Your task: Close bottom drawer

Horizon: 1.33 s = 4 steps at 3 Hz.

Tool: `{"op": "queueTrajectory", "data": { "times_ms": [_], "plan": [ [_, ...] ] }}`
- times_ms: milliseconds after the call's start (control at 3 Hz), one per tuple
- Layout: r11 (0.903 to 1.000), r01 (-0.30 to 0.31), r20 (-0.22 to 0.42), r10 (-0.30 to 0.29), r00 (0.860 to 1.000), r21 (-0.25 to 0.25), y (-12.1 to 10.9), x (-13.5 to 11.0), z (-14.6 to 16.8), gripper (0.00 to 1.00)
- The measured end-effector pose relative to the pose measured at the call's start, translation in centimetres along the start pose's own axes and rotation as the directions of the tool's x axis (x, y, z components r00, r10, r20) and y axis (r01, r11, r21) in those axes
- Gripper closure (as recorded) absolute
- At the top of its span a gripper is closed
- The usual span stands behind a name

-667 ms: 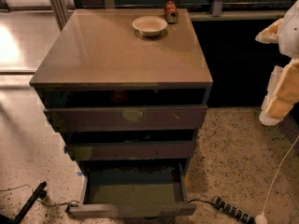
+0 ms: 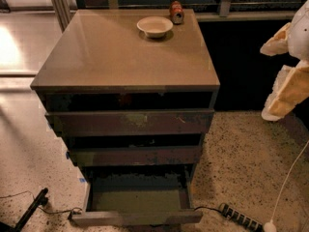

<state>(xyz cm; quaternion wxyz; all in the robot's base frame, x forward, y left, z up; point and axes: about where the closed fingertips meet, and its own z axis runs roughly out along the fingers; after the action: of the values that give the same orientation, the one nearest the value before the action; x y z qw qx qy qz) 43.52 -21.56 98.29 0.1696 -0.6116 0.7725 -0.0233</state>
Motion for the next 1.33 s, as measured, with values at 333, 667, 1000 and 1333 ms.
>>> {"op": "queueTrajectory", "data": {
  "times_ms": [333, 667, 1000, 1333],
  "plan": [
    [1.0000, 0.000, 0.000, 0.000, 1.000, 0.000, 0.00, 0.00, 0.00, 0.45],
    [1.0000, 0.000, 0.000, 0.000, 1.000, 0.000, 0.00, 0.00, 0.00, 0.68],
    [1.0000, 0.000, 0.000, 0.000, 1.000, 0.000, 0.00, 0.00, 0.00, 0.98],
    [1.0000, -0.005, 0.005, 0.005, 1.000, 0.001, 0.07, 0.02, 0.26, 1.00]
  ]
}}
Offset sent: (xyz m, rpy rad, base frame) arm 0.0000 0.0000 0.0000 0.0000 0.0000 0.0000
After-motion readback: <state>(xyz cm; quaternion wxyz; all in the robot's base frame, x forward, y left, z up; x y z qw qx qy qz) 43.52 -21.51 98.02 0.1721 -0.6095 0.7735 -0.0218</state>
